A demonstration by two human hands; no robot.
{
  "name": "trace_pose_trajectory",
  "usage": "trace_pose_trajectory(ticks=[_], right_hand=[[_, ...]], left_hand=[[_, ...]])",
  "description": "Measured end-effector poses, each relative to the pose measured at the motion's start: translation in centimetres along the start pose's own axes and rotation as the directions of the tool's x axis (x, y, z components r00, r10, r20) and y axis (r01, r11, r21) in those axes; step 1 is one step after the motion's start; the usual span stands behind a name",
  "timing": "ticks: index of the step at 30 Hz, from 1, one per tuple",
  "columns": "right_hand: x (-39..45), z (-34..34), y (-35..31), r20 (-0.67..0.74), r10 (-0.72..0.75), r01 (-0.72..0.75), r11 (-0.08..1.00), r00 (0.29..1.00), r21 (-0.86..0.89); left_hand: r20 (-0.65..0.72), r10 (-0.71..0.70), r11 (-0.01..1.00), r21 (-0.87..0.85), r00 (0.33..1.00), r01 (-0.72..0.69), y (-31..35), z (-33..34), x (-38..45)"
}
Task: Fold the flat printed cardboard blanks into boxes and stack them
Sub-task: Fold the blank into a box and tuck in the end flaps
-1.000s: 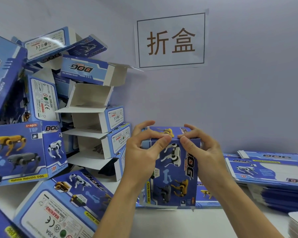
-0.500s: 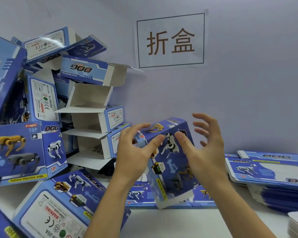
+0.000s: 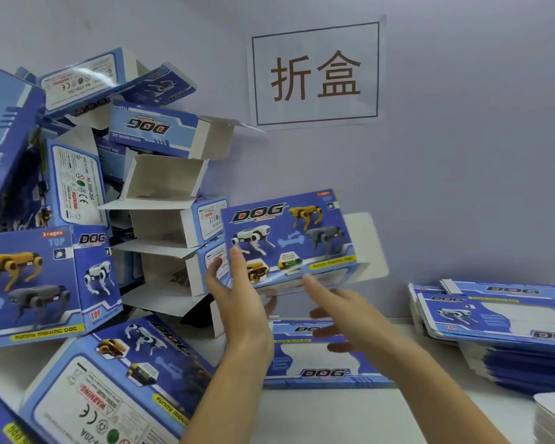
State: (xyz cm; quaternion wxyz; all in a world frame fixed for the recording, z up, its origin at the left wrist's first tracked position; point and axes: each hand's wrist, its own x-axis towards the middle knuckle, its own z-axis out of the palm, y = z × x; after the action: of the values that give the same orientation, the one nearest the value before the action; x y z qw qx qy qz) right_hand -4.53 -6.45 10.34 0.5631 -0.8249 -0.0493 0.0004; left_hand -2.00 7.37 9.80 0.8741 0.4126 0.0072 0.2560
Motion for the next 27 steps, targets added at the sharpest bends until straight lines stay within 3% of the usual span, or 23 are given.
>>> trace_pose_trajectory(ticks=[3, 6, 8, 13, 16, 19, 23, 27], right_hand=[[0.4, -0.6, 0.5, -0.073, -0.049, 0.070, 0.948, 0.996, 0.310], [1.2, -1.3, 1.3, -0.256, -0.162, 0.280, 0.797, 0.953, 0.536], [1.8, -2.0, 1.9, -0.319, -0.169, 0.341, 0.706, 0.933, 0.621], [1.7, -4.4, 2.7, -0.175, -0.176, 0.246, 0.777, 0.969, 0.580], [1.5, -5.8, 3.1, -0.090, -0.195, 0.215, 0.863, 0.977, 0.458], [1.0, -6.8, 3.3, 0.035, -0.234, 0.212, 0.924, 0.972, 0.318], [0.9, -6.9, 3.5, 0.247, -0.255, 0.190, 0.947, 0.935, 0.259], [1.4, -6.1, 3.6, 0.186, -0.284, 0.216, 0.923, 0.941, 0.318]], left_hand=[[0.132, -0.139, 0.987, 0.099, 0.981, 0.127, -0.9, 0.4, -0.8], [0.242, -0.237, 0.950, 0.262, 0.941, 0.172, -1.6, 0.5, -1.3], [0.302, -0.267, 0.926, 0.345, 0.915, 0.156, -1.5, 0.4, -1.5], [0.231, -0.025, 0.925, 0.374, 0.973, -0.065, -0.7, 0.2, -1.0], [0.259, 0.092, 0.870, 0.450, 0.962, -0.204, 0.8, -0.2, -0.5], [0.371, 0.035, 0.875, 0.438, 0.928, -0.208, 2.3, 0.1, -0.7], [0.448, -0.037, 0.913, 0.379, 0.893, -0.153, 2.4, 0.1, -0.9], [0.498, -0.022, 0.908, 0.373, 0.867, -0.191, 1.7, -0.4, -0.8]])
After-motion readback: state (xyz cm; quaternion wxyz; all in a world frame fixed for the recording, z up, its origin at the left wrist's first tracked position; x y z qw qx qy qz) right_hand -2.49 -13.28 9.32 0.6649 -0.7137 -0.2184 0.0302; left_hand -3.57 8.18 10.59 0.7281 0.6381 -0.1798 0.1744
